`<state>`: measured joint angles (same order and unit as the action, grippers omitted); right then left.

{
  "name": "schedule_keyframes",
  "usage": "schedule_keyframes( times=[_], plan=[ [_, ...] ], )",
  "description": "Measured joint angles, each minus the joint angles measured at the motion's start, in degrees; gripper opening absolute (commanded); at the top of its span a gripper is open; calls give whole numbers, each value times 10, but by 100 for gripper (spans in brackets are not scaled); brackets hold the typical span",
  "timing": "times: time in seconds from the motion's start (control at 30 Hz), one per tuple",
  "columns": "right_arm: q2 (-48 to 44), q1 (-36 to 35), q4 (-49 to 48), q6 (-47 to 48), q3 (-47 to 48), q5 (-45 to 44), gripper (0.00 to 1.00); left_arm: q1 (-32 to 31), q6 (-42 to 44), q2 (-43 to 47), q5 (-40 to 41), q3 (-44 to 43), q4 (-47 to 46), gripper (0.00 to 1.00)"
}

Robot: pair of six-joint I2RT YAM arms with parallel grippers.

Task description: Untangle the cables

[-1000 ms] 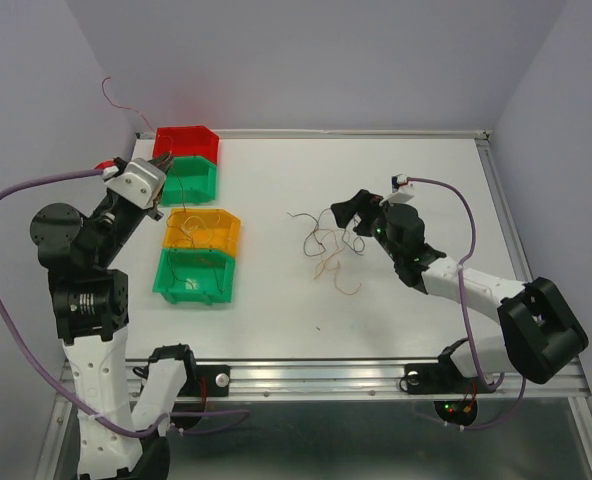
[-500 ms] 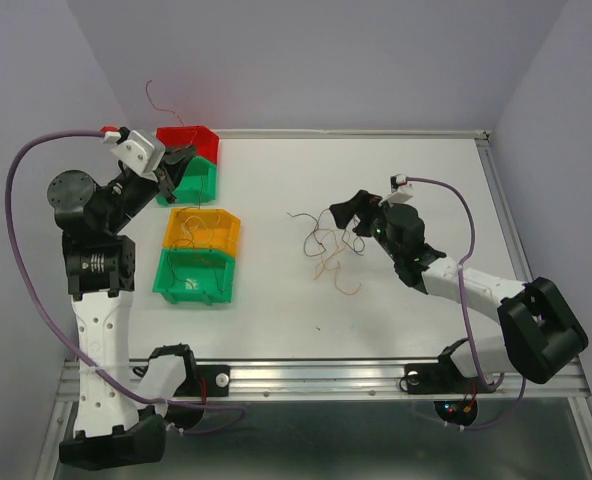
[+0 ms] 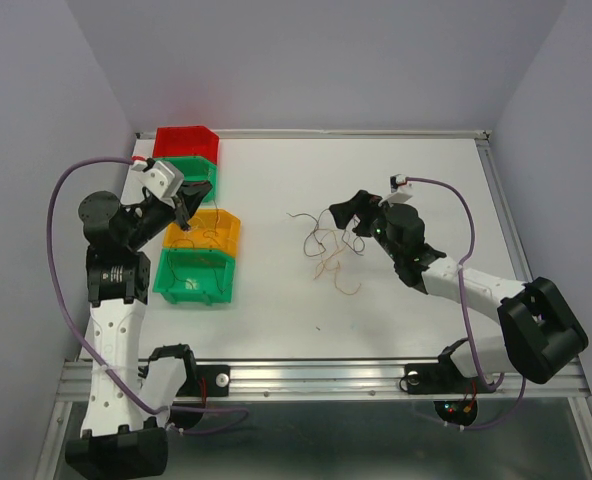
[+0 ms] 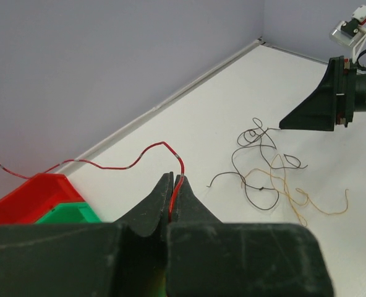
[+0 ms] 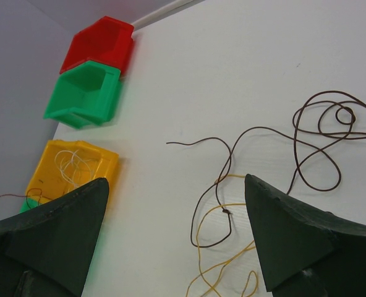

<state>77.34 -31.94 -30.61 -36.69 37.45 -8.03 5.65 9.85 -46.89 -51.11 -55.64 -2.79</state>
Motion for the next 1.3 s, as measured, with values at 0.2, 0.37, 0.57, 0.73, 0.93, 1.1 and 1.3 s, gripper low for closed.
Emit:
schedule_keyframes(
  times=[0.2,0.37,0.57,0.73,0.93,1.1,1.3],
  plan=[
    [0,0,-2,0,0,1,95,0,19,13,-2,14,10,0],
    [0,0,-3,0,0,2,95,0,18,-17,-8,-47,13,0],
    [6,0,-7,0,0,5,95,0,-14,-73,-3,-149,-5,0],
    [18,0,-8,0,0,10,95,0,-40,-85,-1,-205,-11,0],
    [21,0,-8,0,0,13,95,0,-53,-59,-1,-219,-20,0],
    [21,0,-9,0,0,14,95,0,-52,-27,-2,-213,-21,0],
    [21,0,-9,0,0,16,95,0,-23,31,-9,-154,1,0]
  ],
)
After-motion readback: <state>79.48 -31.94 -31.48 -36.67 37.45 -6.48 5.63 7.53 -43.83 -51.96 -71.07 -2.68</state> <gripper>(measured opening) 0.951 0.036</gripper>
